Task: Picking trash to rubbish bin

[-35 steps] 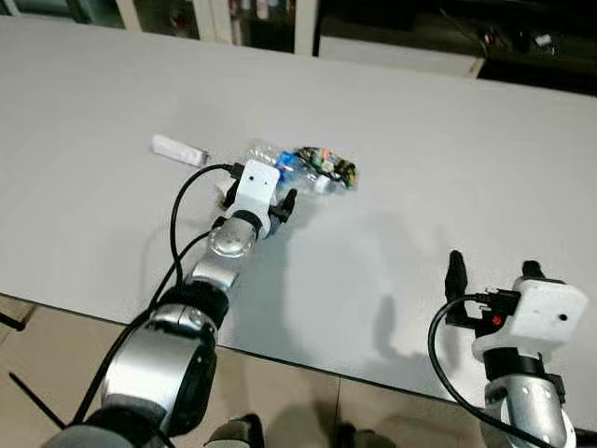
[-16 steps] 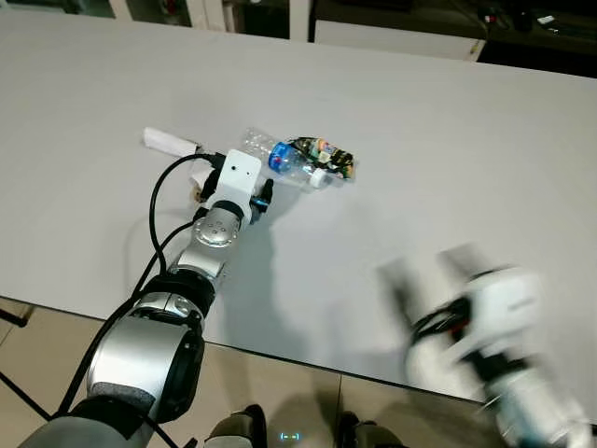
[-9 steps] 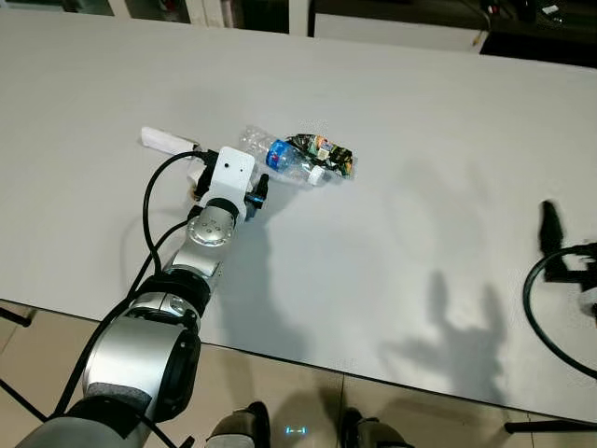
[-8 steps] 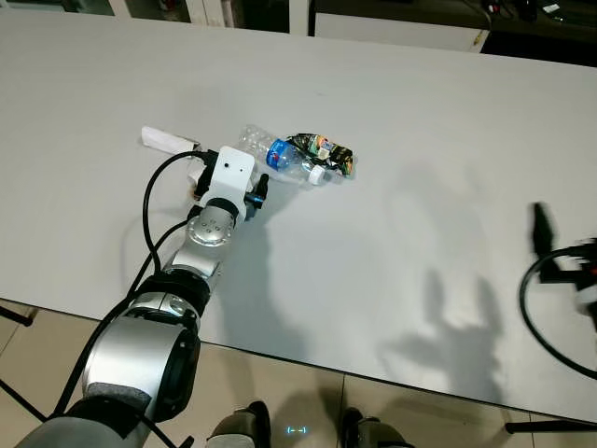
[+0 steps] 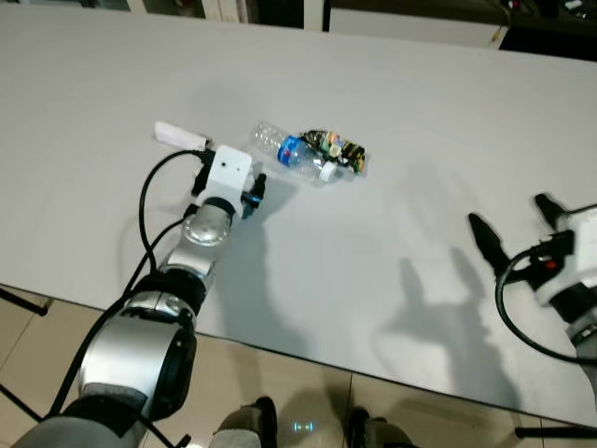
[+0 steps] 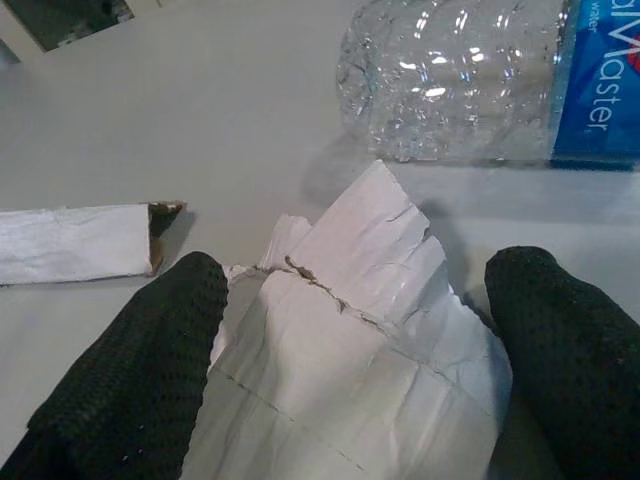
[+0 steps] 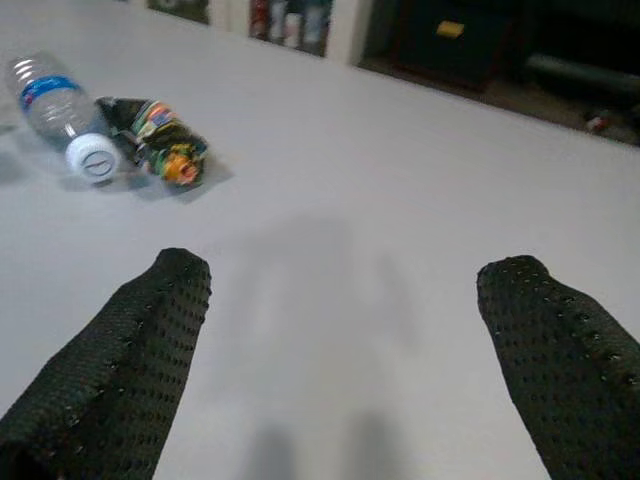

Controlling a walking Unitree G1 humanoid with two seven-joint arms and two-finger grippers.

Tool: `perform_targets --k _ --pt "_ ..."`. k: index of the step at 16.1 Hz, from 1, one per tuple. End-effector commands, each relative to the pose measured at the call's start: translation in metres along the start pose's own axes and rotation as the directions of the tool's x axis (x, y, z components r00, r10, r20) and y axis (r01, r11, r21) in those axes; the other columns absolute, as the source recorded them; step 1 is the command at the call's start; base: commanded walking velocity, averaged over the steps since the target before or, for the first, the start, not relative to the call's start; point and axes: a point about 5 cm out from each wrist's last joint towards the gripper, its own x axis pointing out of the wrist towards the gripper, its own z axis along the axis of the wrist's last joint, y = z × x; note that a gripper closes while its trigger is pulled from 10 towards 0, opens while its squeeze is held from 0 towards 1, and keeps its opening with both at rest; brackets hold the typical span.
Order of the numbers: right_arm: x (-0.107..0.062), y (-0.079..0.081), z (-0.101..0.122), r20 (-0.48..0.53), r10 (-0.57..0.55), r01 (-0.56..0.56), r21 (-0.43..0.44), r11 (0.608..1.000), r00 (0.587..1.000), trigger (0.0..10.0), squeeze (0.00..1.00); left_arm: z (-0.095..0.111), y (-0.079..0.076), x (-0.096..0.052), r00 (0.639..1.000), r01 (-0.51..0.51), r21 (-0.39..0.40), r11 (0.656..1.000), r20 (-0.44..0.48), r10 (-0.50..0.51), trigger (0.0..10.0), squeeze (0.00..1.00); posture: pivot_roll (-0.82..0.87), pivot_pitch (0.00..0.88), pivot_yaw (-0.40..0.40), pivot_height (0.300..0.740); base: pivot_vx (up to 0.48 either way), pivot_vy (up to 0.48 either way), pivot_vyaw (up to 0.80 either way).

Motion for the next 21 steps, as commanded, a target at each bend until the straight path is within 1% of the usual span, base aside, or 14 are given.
perform_targets --k 1,2,4,5,6,8,9,13,17,21 --pt "0.002 0.005 -0.007 -0.031 0.063 -0.062 0.054 0.997 0.998 10.0 0.00 -0.001 0.000 0.000 1.000 0.015 0.012 1.000 -0.002 -0.015 10.0 0.00 0.06 0.231 0.054 0.740 0.000 0.000 0.00" --pt "0.003 0.009 -0.010 -0.036 0.088 -0.084 0.086 0.993 0.996 10.0 0.00 -0.001 0.000 -0.001 1.000 0.020 0.012 1.000 -0.001 -0.020 10.0 0.00 0.06 0.227 0.051 0.740 0.000 0.000 0.00" --pt "0.000 0.024 -0.019 -0.057 0.161 -0.152 0.133 0.979 0.985 10.0 0.00 -0.004 -0.003 -0.001 0.999 0.038 0.006 0.999 -0.012 -0.038 10.0 0.00 0.07 0.223 0.047 0.740 0.000 0.000 0.00" --pt "-0.002 0.029 -0.021 -0.061 0.185 -0.175 0.143 0.974 0.981 10.0 0.00 -0.005 -0.005 -0.002 0.998 0.056 0.010 0.998 -0.023 -0.055 10.0 0.00 0.07 0.223 0.047 0.740 0.000 0.000 0.00" --pt "-0.003 0.032 -0.024 -0.065 0.195 -0.184 0.146 0.972 0.979 10.0 0.00 -0.010 -0.006 -0.002 0.996 0.072 0.024 0.997 -0.053 -0.071 10.0 0.00 0.07 0.222 0.043 0.740 0.000 0.000 0.00" --pt "-0.003 0.032 -0.024 -0.065 0.192 -0.181 0.151 0.972 0.979 10.0 0.00 -0.013 -0.006 -0.003 0.994 0.081 0.032 0.996 -0.074 -0.079 10.0 0.00 0.07 0.222 0.043 0.740 0.000 0.000 0.00" --pt "-0.005 0.033 -0.025 -0.064 0.187 -0.175 0.152 0.973 0.980 10.0 0.00 -0.020 -0.007 -0.005 0.988 0.105 0.050 0.993 -0.118 -0.098 0.0 0.00 0.06 0.222 0.045 0.740 0.000 0.000 0.00" --pt "-0.008 0.033 -0.026 -0.071 0.178 -0.166 0.142 0.976 0.982 10.0 0.00 -0.026 -0.012 -0.006 0.981 0.133 0.056 0.990 -0.153 -0.123 0.0 0.00 0.05 0.219 0.050 0.740 0.000 0.000 0.00" --pt "-0.009 0.040 -0.024 -0.069 0.227 -0.215 0.153 0.965 0.971 10.0 0.00 -0.029 -0.011 -0.008 0.976 0.136 0.049 0.989 -0.175 -0.126 0.0 0.00 0.05 0.219 0.050 0.740 0.000 0.000 0.00" --pt "-0.007 0.042 -0.024 -0.070 0.241 -0.229 0.148 0.962 0.968 10.0 0.00 -0.030 -0.011 -0.008 0.975 0.142 0.044 0.989 -0.178 -0.132 0.0 0.00 0.06 0.219 0.049 0.740 0.000 0.000 0.00"
